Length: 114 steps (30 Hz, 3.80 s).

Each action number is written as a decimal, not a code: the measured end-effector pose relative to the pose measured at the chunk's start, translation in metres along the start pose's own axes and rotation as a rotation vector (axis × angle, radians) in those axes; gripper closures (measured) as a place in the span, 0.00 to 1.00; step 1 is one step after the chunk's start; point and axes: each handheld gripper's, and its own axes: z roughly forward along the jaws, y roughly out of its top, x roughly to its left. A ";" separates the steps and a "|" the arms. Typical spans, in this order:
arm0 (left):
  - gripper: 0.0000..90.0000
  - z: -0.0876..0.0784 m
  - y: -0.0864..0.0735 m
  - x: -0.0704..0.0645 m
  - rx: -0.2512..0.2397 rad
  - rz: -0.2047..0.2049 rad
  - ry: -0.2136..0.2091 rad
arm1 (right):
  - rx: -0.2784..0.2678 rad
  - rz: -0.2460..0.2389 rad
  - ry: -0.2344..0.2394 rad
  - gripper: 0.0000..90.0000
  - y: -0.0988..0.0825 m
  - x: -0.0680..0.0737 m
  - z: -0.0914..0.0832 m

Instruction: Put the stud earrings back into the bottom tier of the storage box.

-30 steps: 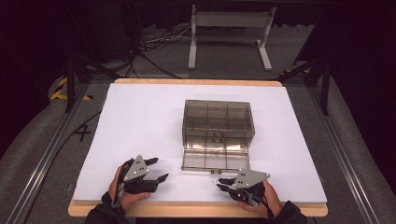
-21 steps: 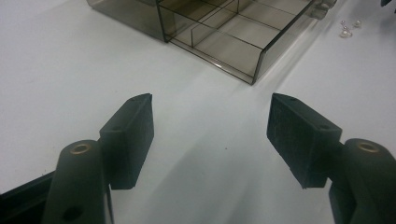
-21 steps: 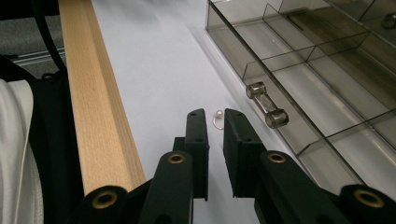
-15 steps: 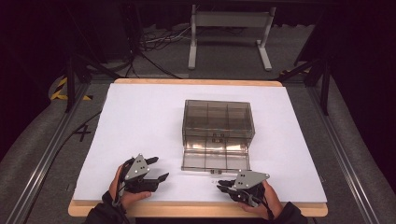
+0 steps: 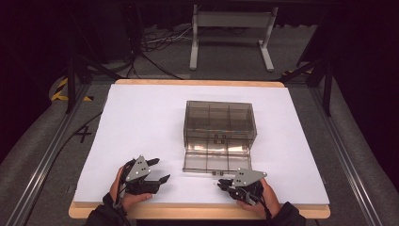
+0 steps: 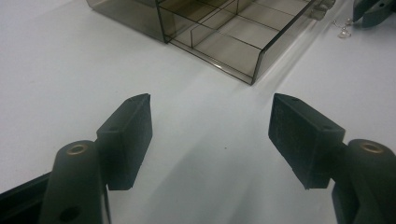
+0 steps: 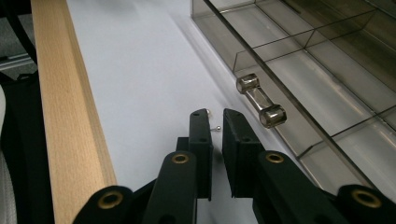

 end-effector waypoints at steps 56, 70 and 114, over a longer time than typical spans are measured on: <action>0.35 0.001 0.000 0.000 0.007 0.003 -0.010 | 0.032 0.014 0.016 0.96 0.007 -0.011 0.002; 0.35 0.001 0.000 0.000 0.009 0.003 -0.004 | -0.050 -0.006 -0.009 0.96 0.022 -0.012 -0.021; 0.35 0.001 0.000 0.000 0.009 -0.005 -0.010 | -0.073 0.017 -0.064 0.96 0.047 -0.038 -0.003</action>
